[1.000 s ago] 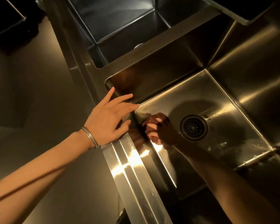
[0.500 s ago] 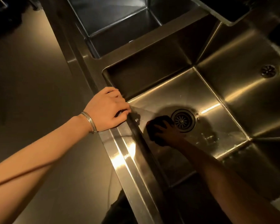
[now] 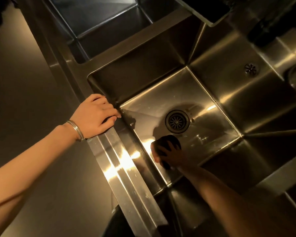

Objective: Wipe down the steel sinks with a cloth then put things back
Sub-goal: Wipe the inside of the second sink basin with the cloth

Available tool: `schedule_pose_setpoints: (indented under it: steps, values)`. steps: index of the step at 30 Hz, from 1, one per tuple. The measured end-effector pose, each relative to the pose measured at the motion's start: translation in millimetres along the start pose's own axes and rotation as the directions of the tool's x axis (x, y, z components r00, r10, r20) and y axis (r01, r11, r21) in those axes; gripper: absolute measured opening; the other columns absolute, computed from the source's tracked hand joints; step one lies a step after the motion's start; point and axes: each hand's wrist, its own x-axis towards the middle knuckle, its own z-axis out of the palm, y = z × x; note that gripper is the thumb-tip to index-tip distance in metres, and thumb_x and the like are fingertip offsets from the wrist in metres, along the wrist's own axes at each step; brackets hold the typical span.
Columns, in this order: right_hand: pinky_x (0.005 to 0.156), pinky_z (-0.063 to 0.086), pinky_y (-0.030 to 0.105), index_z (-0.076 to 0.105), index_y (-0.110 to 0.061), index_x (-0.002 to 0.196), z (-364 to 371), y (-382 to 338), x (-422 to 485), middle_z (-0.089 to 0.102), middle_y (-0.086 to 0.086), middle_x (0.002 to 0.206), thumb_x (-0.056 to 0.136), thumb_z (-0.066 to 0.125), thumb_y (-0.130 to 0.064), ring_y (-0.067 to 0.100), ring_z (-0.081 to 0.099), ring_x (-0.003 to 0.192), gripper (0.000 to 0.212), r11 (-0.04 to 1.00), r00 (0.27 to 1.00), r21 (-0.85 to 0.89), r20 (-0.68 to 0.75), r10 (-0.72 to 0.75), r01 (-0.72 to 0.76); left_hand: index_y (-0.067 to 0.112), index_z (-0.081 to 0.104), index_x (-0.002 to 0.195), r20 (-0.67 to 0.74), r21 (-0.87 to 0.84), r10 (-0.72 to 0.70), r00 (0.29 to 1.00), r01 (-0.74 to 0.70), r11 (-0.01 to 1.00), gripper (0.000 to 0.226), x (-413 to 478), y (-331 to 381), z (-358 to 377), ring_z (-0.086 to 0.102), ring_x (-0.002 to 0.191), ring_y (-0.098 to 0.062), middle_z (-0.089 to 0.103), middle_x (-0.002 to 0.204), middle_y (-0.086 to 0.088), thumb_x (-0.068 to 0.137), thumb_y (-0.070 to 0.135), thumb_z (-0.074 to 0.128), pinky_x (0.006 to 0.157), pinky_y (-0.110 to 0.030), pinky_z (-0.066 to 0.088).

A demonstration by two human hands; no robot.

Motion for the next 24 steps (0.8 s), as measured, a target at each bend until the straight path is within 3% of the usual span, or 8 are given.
schedule_pose_setpoints:
  steps: [5, 8, 10, 13, 15, 19, 22, 24]
  values:
    - [0.110, 0.020, 0.050, 0.027, -0.048, 0.141, -4, -26, -22, 0.009, -0.011, 0.158, 0.093, 0.034, -0.051, 0.029, 0.004, 0.146, 0.049, 0.984, 0.991, 0.166, -0.109, 0.076, -0.057, 0.024, 0.065, 0.110, 0.127, 0.027, 0.066, 0.990, -0.070, 0.997, 0.054, 7, 7, -4, 0.059, 0.096, -0.022, 0.068, 0.099, 0.002, 0.088, 0.045, 0.020, 0.094, -0.039, 0.031]
    - [0.109, 0.014, 0.066, 0.020, -0.036, 0.147, -13, -45, -31, 0.002, 0.000, 0.159, 0.093, 0.048, -0.031, 0.042, -0.003, 0.143, 0.061, 0.982, 0.991, 0.173, -0.096, 0.094, -0.076, 0.030, 0.051, 0.127, 0.300, 0.076, 0.231, 0.925, -0.265, 0.961, 0.052, 31, 22, 0, 0.049, 0.113, -0.014, 0.056, 0.121, 0.007, 0.090, 0.052, 0.022, 0.096, -0.032, 0.032]
    - [0.106, 0.016, 0.070, 0.022, -0.037, 0.146, -19, -54, -35, 0.001, -0.002, 0.159, 0.092, 0.051, -0.029, 0.048, 0.000, 0.141, 0.061, 0.969, 0.984, 0.206, -0.086, 0.157, -0.137, 0.027, 0.053, 0.124, 0.320, 0.092, 0.316, 0.893, -0.361, 0.928, 0.046, 56, 34, 4, 0.048, 0.112, -0.014, 0.054, 0.121, 0.004, 0.093, 0.050, 0.028, 0.093, -0.029, 0.031]
    - [0.112, 0.020, 0.057, 0.023, -0.035, 0.147, -30, -57, -42, 0.009, 0.002, 0.158, 0.095, 0.047, -0.036, 0.041, 0.010, 0.142, 0.057, 0.914, 0.949, 0.290, -0.053, 0.310, -0.283, 0.005, 0.050, 0.131, 0.375, -0.130, 0.429, 0.822, -0.412, 0.902, 0.058, 88, 40, 15, 0.042, 0.125, -0.026, 0.050, 0.133, -0.013, 0.094, 0.042, 0.023, 0.094, -0.017, 0.031]
    - [0.112, 0.025, 0.048, 0.026, -0.025, 0.148, -47, -62, -51, 0.017, 0.007, 0.156, 0.094, 0.051, -0.034, 0.035, 0.019, 0.142, 0.060, 0.863, 0.911, 0.342, -0.044, 0.411, -0.372, 0.007, 0.039, 0.139, 0.386, -0.138, 0.562, 0.732, -0.556, 0.820, 0.052, 105, 37, 20, 0.034, 0.132, -0.027, 0.041, 0.143, -0.011, 0.098, 0.036, 0.025, 0.099, -0.022, 0.031]
    - [0.098, 0.047, 0.035, 0.057, -0.005, 0.127, -81, -109, -74, 0.051, 0.023, 0.133, 0.087, 0.059, -0.019, 0.033, 0.053, 0.120, 0.043, 0.767, 0.750, 0.557, -0.346, 0.564, -0.320, 0.027, 0.039, 0.137, 0.381, -0.066, 0.659, 0.648, -0.692, 0.719, 0.049, 118, 19, 21, 0.040, 0.127, -0.021, 0.041, 0.142, 0.002, 0.091, 0.040, 0.043, 0.102, -0.034, 0.029]
    - [0.109, 0.032, 0.031, 0.054, -0.017, 0.132, -99, -152, -103, 0.051, 0.007, 0.138, 0.095, 0.048, -0.025, 0.024, 0.046, 0.127, 0.039, 0.655, 0.697, 0.664, -0.274, 0.662, -0.361, 0.024, 0.042, 0.136, 0.354, -0.152, 0.752, 0.556, -0.759, 0.633, 0.049, 113, 10, 15, 0.045, 0.124, -0.023, 0.043, 0.141, 0.000, 0.090, 0.038, 0.049, 0.102, -0.037, 0.036]
    - [0.102, 0.041, 0.034, 0.058, -0.022, 0.127, -108, -171, -121, 0.058, 0.002, 0.131, 0.097, 0.046, -0.027, 0.022, 0.053, 0.119, 0.033, 0.507, 0.574, 0.782, -0.242, 0.783, -0.362, 0.016, 0.055, 0.125, 0.231, -0.202, 0.859, 0.458, -0.841, 0.503, 0.041, 111, 7, 15, 0.054, 0.115, -0.030, 0.054, 0.130, -0.009, 0.086, 0.028, 0.057, 0.095, -0.042, 0.046]
